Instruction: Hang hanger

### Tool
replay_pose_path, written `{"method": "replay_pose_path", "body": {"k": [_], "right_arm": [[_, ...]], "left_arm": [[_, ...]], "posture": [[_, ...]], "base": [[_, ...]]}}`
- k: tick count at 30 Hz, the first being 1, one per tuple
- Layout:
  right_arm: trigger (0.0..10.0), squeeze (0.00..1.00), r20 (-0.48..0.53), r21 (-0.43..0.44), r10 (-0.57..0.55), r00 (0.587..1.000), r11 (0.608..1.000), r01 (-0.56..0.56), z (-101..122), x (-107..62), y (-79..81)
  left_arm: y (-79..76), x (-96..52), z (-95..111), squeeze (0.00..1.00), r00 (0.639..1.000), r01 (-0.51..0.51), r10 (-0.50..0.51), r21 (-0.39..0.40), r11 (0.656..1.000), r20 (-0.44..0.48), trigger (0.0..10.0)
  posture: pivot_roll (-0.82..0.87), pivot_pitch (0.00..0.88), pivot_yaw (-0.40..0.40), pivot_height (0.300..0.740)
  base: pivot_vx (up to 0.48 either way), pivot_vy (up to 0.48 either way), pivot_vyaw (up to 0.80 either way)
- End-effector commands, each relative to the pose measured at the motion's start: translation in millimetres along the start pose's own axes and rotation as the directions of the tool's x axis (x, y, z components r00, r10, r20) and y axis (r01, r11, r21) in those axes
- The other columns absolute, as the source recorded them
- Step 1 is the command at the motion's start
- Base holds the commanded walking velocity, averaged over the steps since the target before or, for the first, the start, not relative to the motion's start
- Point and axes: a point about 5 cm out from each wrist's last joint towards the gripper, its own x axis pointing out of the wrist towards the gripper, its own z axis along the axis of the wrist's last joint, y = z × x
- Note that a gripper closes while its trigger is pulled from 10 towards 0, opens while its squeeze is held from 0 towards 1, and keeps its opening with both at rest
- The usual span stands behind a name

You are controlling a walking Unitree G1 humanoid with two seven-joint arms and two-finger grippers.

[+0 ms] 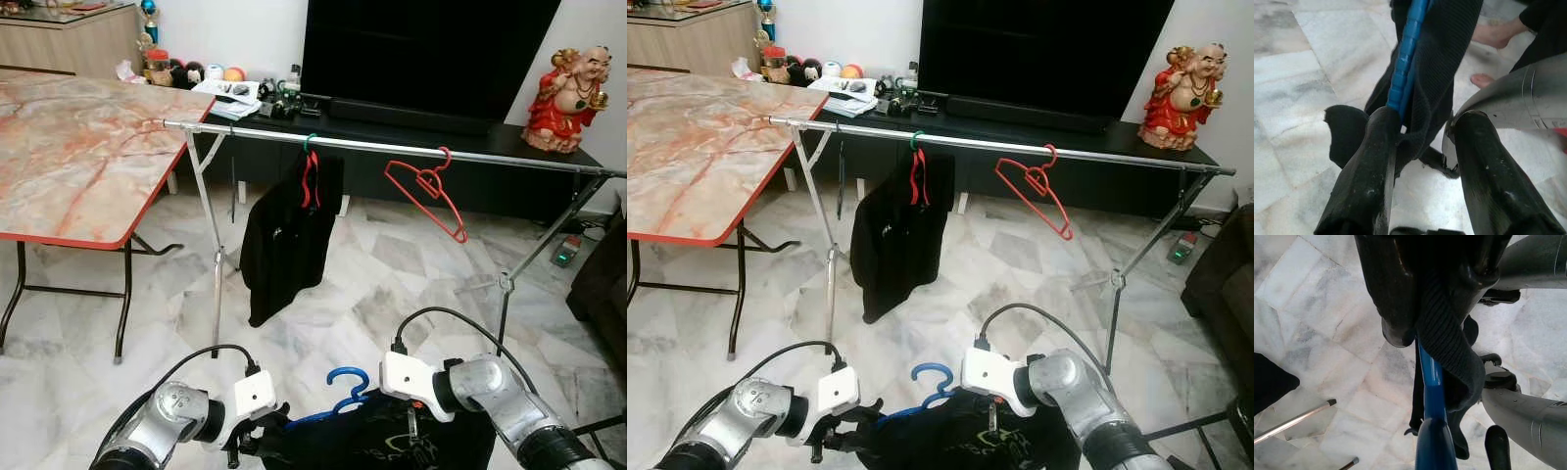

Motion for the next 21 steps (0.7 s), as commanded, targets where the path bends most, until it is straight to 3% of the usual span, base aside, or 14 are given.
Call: {"method": "replay_pose_path", "body": {"k": [1,8,14,16,18,19,20,21], "right_arm": [[10.0,0.00,0.005,-0.030,-0.024,1.000,0.999,0.024,6.1,-6.4,-8.3],[10.0,0.00,0.004,-0.029,-0.026,1.000,0.999,0.026,6.5,-5.0,-8.1],[10.0,0.00,0.011,-0.025,-0.019,1.000,1.000,0.019,7.8,-0.3,-5.5],[10.0,0.00,0.012,-0.025,-0.016,1.000,1.000,0.016,7.9,0.6,-5.0],[10.0,0.00,0.013,-0.026,-0.012,1.000,1.000,0.013,8.2,1.1,-4.6],[10.0,0.00,0.013,-0.026,-0.012,1.000,1.000,0.013,8.2,1.1,-4.6],[10.0,0.00,0.014,-0.024,-0.013,1.000,1.000,0.014,8.1,1.0,-4.8],[10.0,0.00,0.013,-0.022,-0.018,1.000,1.000,0.018,7.7,0.8,-5.1]], "left_arm": [[-2.0,3.9,3.7,0.00,1.000,0.012,-0.012,0.034,0.999,-0.004,10.0],[-1.7,3.6,-2.3,0.00,0.997,-0.008,0.013,0.060,0.998,-0.072,10.0],[-0.5,3.8,-4.6,0.00,0.996,-0.058,0.060,0.036,0.998,-0.059,10.0],[-0.9,4.3,-5.3,0.00,0.996,-0.069,0.071,0.031,0.997,-0.054,4.6],[-0.6,5.2,-5.2,0.00,0.995,-0.086,0.087,0.017,0.996,-0.045,1.1],[-0.6,5.2,-5.2,0.00,0.995,-0.086,0.087,0.017,0.996,-0.045,1.1],[-0.7,5.8,-5.0,0.00,0.995,-0.086,0.087,0.020,0.996,-0.046,0.0],[-0.2,6.4,-4.2,0.00,0.995,-0.092,0.093,0.017,0.996,-0.041,0.0]], "posture": [[0.07,0.000,-0.135,0.740],[0.07,0.000,-0.132,0.740],[0.07,0.000,-0.132,0.740],[0.07,0.000,-0.132,0.740],[0.07,0.000,-0.132,0.740],[0.07,0.000,-0.132,0.740],[0.07,0.000,-0.132,0.740],[0.07,0.000,-0.132,0.740]], "base": [[0.000,0.000,0.00],[0.000,0.000,0.00],[0.000,0.000,0.00],[0.000,0.000,0.00],[0.000,0.000,0.00],[0.000,0.000,0.00],[0.000,0.000,0.00],[0.000,0.000,0.00]]}}
